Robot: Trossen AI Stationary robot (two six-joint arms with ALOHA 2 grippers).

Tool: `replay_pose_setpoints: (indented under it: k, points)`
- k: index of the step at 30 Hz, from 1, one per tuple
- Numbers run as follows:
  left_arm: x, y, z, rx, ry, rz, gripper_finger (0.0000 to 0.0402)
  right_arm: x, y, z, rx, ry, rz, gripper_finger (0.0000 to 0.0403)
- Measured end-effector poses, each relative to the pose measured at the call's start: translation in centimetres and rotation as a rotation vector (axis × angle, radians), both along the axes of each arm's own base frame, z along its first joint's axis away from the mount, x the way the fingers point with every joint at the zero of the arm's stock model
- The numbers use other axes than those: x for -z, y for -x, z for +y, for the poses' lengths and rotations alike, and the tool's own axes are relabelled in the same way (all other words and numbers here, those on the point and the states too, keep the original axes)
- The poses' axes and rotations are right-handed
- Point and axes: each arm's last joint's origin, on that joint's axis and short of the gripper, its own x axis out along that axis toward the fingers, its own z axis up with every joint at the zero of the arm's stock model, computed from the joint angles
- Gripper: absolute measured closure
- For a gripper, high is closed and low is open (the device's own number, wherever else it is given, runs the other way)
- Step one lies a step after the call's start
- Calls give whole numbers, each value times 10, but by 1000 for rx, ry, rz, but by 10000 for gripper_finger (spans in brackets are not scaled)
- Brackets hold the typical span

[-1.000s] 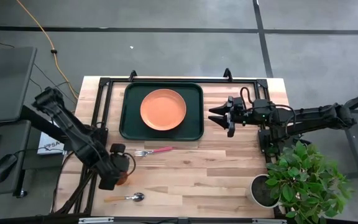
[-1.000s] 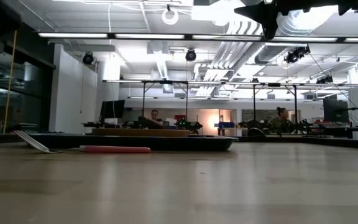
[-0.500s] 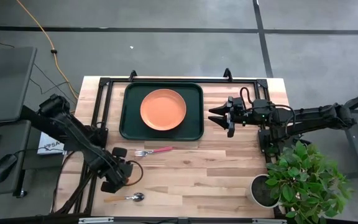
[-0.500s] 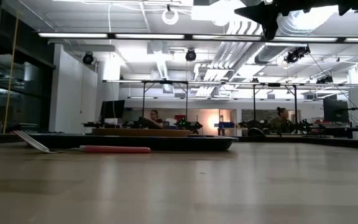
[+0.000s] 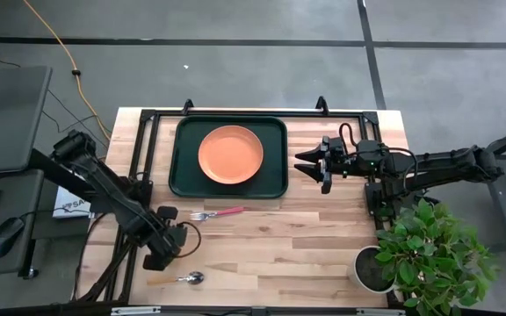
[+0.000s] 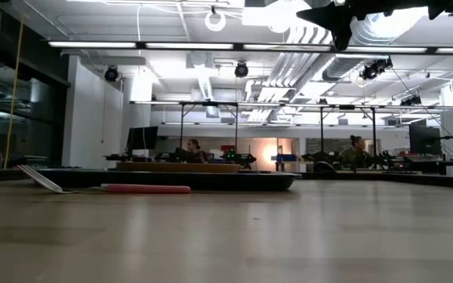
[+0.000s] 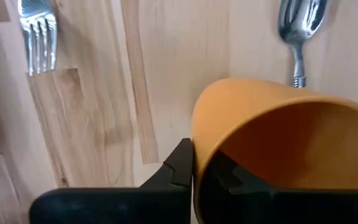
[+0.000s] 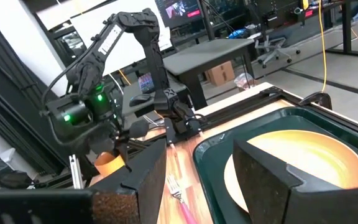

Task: Pick and place plate/cup/fork/spoon on tray
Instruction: Put the orange cup on the black serving tray

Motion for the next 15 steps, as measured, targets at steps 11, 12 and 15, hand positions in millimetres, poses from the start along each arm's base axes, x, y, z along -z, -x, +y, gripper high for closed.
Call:
replay_pose_setpoints:
  k: [11,12,15]
  points:
    - [-56,-4,25,-105,187,-141,401,0,0,0,1,-30,-6,226]
    - [-66,-9,28,-121,205,-176,401,0,0,0,1,-37,-8,226]
    - [-97,-26,44,-164,235,-290,401,0,0,0,1,-49,-9,226]
